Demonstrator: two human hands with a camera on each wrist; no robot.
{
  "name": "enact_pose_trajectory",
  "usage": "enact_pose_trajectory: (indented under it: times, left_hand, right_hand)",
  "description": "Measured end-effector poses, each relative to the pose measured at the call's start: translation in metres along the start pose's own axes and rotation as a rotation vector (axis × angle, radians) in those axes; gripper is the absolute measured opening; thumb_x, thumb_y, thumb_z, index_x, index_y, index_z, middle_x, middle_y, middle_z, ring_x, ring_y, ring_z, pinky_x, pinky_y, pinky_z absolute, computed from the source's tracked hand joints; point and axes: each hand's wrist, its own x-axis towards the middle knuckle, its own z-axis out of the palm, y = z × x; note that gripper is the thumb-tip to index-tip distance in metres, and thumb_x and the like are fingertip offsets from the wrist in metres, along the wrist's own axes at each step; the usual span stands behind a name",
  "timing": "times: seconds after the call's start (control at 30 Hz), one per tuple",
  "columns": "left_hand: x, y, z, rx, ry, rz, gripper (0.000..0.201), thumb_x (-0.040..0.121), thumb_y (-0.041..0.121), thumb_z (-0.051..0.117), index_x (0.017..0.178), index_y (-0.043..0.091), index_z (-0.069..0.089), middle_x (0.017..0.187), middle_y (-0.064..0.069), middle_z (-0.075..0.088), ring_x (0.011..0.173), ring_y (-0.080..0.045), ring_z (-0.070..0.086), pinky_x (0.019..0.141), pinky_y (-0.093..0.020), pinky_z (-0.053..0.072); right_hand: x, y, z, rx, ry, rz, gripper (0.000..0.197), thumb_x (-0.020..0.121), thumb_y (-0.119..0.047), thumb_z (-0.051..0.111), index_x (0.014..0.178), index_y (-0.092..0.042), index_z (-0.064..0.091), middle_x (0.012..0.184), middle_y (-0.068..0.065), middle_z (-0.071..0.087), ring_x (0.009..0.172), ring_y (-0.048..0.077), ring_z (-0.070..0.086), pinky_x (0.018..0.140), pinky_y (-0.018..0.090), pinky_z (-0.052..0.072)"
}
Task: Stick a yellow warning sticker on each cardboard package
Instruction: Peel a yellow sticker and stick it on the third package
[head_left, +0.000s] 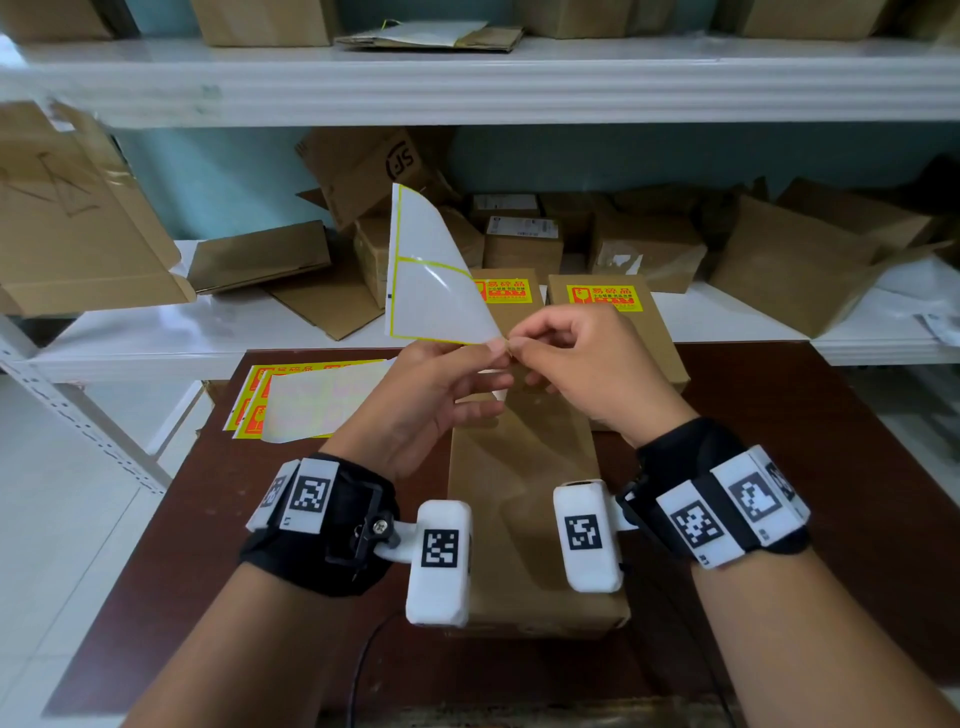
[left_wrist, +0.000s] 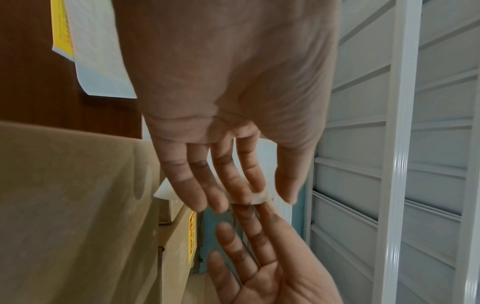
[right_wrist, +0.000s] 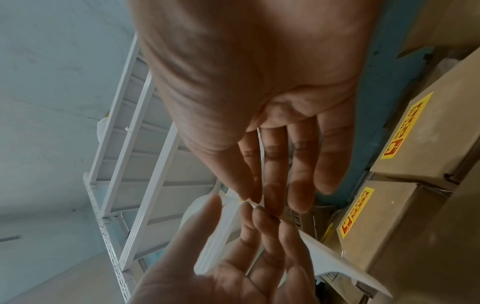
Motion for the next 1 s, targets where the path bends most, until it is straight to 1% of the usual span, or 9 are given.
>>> enact_pose_trajectory:
  times: [0.2, 0.27, 0.37, 0.47, 0.6, 0.67, 0.77, 0.87, 1.0]
  left_hand:
    - [0.0005, -0.0012, 0.0035, 0.023, 0.017, 0.028, 0.033, 0.082, 0.032, 0.077, 0.098, 0.009, 0.059, 0.087, 0.000, 0.069, 0.088, -0.021, 0.066, 0.075, -0.038, 0.054]
    - [0.0006, -0.0009, 0.0038, 0.021, 0.017, 0.035, 0.033, 0.080, 0.034, 0.074, 0.098, 0.009, 0.062, 0.088, -0.002, 0.066, 0.086, -0.019, 0.066, 0.074, -0.037, 0.055]
    - [0.0019, -0.0018, 0.0032, 0.014, 0.004, 0.032, 0.036, 0.080, 0.035, 0.072, 0.103, 0.008, 0.070, 0.093, -0.005, 0.066, 0.086, -0.015, 0.066, 0.073, -0.034, 0.055]
    - [0.0038, -0.0038, 0.0037, -0.017, 0.006, 0.014, 0.048, 0.079, 0.035, 0.073, 0.113, 0.003, 0.067, 0.096, -0.007, 0.066, 0.087, -0.014, 0.066, 0.072, -0.031, 0.055]
    - [0.0038, -0.0050, 0.0056, -0.017, 0.015, 0.018, 0.055, 0.079, 0.033, 0.074, 0.119, -0.005, 0.064, 0.100, -0.010, 0.067, 0.091, -0.016, 0.065, 0.069, -0.028, 0.056]
    - [0.0044, -0.0059, 0.0052, 0.011, 0.022, 0.018, 0.051, 0.086, 0.031, 0.073, 0.121, -0.005, 0.064, 0.103, -0.010, 0.067, 0.093, -0.017, 0.065, 0.071, -0.029, 0.057]
    - [0.0055, -0.0060, 0.0032, 0.074, 0.028, 0.010, 0.029, 0.096, 0.024, 0.062, 0.113, 0.001, 0.070, 0.102, -0.010, 0.067, 0.094, -0.016, 0.063, 0.072, -0.029, 0.056]
    - [0.0051, -0.0050, 0.0041, 0.098, 0.048, 0.011, 0.020, 0.098, 0.019, 0.059, 0.101, 0.003, 0.071, 0.092, -0.008, 0.069, 0.090, -0.017, 0.064, 0.072, -0.031, 0.056]
    - [0.0022, -0.0041, 0.0064, 0.096, 0.054, 0.014, 0.016, 0.097, 0.018, 0.060, 0.097, 0.005, 0.070, 0.088, -0.008, 0.068, 0.089, -0.020, 0.063, 0.073, -0.035, 0.054]
  right_hand:
    - [-0.0008, -0.0017, 0.0004, 0.005, -0.009, -0.019, 0.018, 0.092, -0.017, 0.068, 0.079, -0.027, 0.074, 0.070, -0.004, 0.074, 0.066, 0.016, 0.073, 0.063, 0.035, 0.059]
    - [-0.0010, -0.0029, 0.0002, 0.017, -0.005, -0.020, 0.020, 0.092, -0.016, 0.068, 0.076, -0.028, 0.073, 0.065, -0.008, 0.072, 0.064, 0.015, 0.073, 0.060, 0.030, 0.056]
    - [0.0006, -0.0020, 0.0003, -0.006, 0.021, -0.044, 0.017, 0.091, -0.017, 0.069, 0.078, -0.026, 0.075, 0.067, -0.009, 0.072, 0.064, 0.011, 0.071, 0.061, 0.031, 0.058]
    - [0.0014, -0.0003, 0.0013, -0.027, 0.040, -0.049, 0.012, 0.091, -0.020, 0.070, 0.081, -0.025, 0.077, 0.070, -0.008, 0.071, 0.065, 0.008, 0.069, 0.061, 0.030, 0.058]
    - [0.0004, 0.0006, 0.0016, -0.029, 0.054, -0.040, 0.010, 0.090, -0.021, 0.072, 0.081, -0.024, 0.078, 0.069, -0.010, 0.070, 0.064, 0.007, 0.067, 0.061, 0.032, 0.058]
    - [0.0001, 0.0020, 0.0014, -0.039, 0.054, -0.034, 0.011, 0.089, -0.019, 0.071, 0.082, -0.023, 0.077, 0.070, -0.009, 0.071, 0.065, 0.008, 0.068, 0.063, 0.034, 0.059]
    - [0.0004, 0.0041, 0.0028, -0.029, 0.046, -0.015, 0.011, 0.089, -0.017, 0.070, 0.082, -0.023, 0.076, 0.072, -0.005, 0.073, 0.068, 0.013, 0.071, 0.068, 0.040, 0.062]
    - [0.0002, 0.0055, 0.0046, -0.022, 0.050, -0.003, 0.010, 0.089, -0.019, 0.071, 0.082, -0.023, 0.076, 0.072, -0.004, 0.074, 0.070, 0.016, 0.073, 0.071, 0.045, 0.062]
    - [-0.0014, 0.0043, 0.0064, -0.021, 0.051, 0.009, 0.010, 0.089, -0.018, 0.070, 0.082, -0.022, 0.076, 0.070, -0.004, 0.074, 0.068, 0.017, 0.073, 0.070, 0.045, 0.062]
